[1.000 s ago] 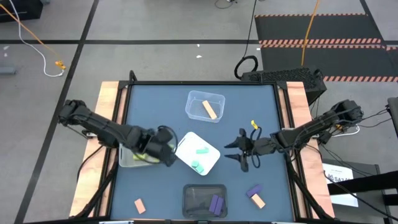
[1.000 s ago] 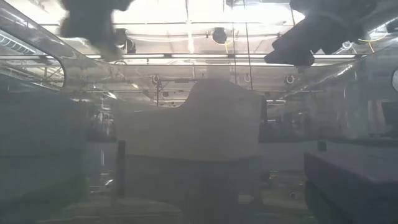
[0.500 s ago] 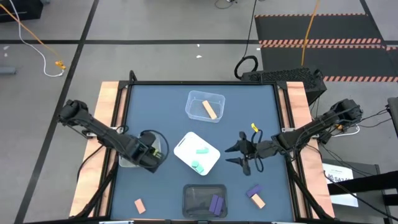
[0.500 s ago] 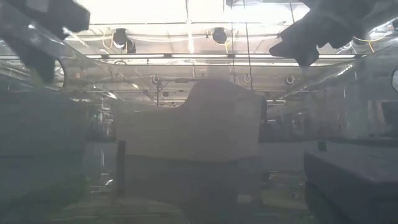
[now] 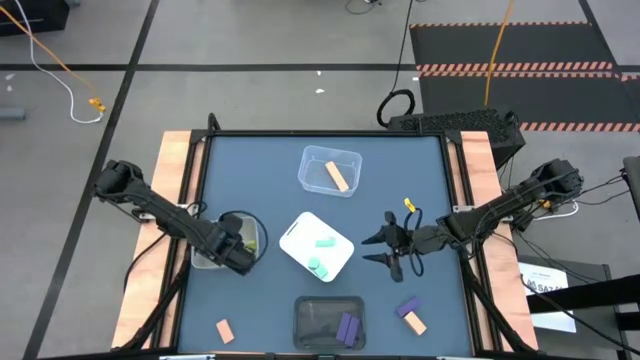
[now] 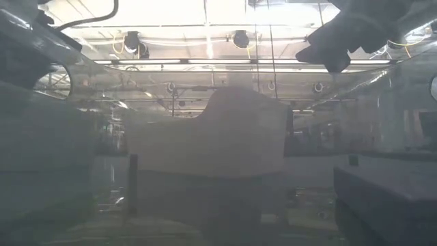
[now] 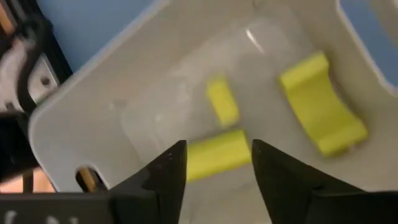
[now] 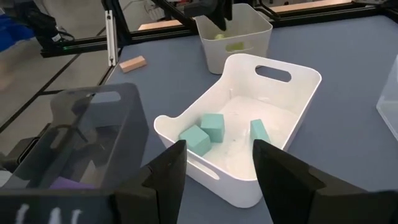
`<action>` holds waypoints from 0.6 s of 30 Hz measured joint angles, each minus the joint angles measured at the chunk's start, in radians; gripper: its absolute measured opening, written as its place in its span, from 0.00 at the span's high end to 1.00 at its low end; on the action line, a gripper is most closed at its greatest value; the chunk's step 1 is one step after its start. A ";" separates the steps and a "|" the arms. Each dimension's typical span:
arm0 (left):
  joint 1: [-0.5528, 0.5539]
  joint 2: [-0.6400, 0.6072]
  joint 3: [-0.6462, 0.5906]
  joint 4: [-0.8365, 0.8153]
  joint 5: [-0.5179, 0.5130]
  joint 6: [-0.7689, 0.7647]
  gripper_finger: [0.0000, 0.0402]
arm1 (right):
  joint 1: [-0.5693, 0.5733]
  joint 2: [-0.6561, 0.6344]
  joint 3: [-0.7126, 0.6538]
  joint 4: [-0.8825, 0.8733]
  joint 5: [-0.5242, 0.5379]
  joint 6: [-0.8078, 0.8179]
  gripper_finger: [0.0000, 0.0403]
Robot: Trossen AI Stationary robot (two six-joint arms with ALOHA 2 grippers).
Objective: Sort & place blocks by color
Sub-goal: Put the left light brown block into the transparent bin
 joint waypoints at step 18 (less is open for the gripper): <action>-0.195 0.004 0.183 0.241 0.066 -0.221 0.49 | 0.001 0.000 -0.043 0.006 -0.002 0.063 0.56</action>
